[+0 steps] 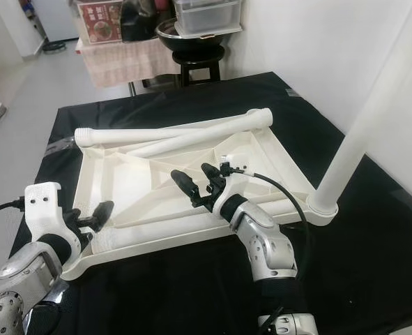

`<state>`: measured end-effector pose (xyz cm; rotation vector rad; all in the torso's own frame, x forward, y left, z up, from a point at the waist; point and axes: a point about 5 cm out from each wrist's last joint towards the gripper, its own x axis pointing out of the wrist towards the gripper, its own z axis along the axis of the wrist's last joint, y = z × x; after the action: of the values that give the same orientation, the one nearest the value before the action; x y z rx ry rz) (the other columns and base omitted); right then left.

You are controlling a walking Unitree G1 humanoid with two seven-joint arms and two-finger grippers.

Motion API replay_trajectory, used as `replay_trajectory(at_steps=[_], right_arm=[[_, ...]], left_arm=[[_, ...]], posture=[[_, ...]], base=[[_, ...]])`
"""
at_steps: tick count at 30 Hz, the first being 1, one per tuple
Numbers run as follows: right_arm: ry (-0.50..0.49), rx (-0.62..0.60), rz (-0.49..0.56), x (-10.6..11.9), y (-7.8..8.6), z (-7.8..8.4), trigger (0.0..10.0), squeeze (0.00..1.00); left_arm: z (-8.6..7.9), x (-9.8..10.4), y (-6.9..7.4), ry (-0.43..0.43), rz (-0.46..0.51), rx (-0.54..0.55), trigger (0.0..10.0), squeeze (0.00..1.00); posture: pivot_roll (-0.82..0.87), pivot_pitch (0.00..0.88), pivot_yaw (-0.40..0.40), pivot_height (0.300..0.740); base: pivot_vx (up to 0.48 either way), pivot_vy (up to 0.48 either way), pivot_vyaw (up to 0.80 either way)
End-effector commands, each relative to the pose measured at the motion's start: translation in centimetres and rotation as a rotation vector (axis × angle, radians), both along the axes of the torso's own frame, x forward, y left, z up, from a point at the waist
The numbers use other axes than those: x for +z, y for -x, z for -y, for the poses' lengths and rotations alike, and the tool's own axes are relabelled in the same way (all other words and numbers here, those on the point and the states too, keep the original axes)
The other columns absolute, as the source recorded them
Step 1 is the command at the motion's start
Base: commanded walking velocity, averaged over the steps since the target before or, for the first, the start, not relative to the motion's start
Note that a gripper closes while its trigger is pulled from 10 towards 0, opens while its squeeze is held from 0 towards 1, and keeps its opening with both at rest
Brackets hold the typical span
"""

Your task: Building children table

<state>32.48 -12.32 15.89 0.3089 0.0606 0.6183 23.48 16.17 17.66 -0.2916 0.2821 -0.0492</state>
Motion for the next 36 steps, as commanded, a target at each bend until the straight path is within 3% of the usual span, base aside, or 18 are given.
replay_trajectory(at_steps=[1, 9, 10, 11, 12, 15, 24, 36], right_arm=[[-0.017, 0.023, -0.021, -0.2, -0.1, -0.5, 10.0, 0.0], [-0.023, 0.032, -0.032, -0.3, -0.1, -0.5, 10.0, 0.0], [-0.024, 0.034, -0.034, -0.3, 0.0, -0.5, 10.0, 0.0], [-0.024, 0.034, -0.034, -0.3, 0.0, -0.5, 10.0, 0.0], [-0.024, 0.036, -0.037, -0.3, 0.0, -0.5, 10.0, 0.0], [-0.029, 0.04, -0.045, -0.4, 0.0, -0.4, 10.0, 0.0], [-0.032, 0.042, -0.048, -0.5, 0.0, -0.5, 10.0, 0.0], [-0.03, 0.036, -0.044, -0.3, -0.1, -0.4, 10.0, 0.0]], left_arm=[[-0.1, -0.4, 0.3, 0.004, -0.055, -0.017, 10.0, 1.0], [0.2, -1.0, 1.1, 0.105, -0.202, -0.051, 10.0, 1.0], [0.4, -1.2, 1.2, 0.134, -0.22, -0.062, 10.0, 0.51], [0.4, -1.2, 1.2, 0.134, -0.22, -0.062, 10.0, 0.51], [0.9, -1.5, 1.4, 0.177, -0.249, -0.088, 10.0, 0.0], [2.1, -2.0, 1.9, 0.238, -0.3, -0.142, 10.0, 0.0], [2.2, -2.2, 1.9, 0.278, -0.337, -0.15, 10.0, 0.0], [3.0, -2.6, 1.1, 0.445, -0.335, -0.229, 10.0, 0.0]], posture=[[-0.06, 0.077, 0.069, 0.74], [-0.06, 0.074, 0.067, 0.74], [-0.06, 0.074, 0.067, 0.74], [-0.06, 0.074, 0.067, 0.74], [-0.07, 0.072, 0.066, 0.74], [-0.06, 0.072, 0.068, 0.74], [-0.07, 0.069, 0.065, 0.74], [-0.08, 0.078, 0.067, 0.74]], base=[[0.0, 0.0, 0.0], [0.0, 0.0, 0.0], [0.0, 0.0, 0.0], [0.0, 0.0, 0.0], [0.0, 0.0, 0.0], [0.0, 0.0, 0.0], [0.0, 0.0, 0.0], [0.0, 0.0, 0.0]])
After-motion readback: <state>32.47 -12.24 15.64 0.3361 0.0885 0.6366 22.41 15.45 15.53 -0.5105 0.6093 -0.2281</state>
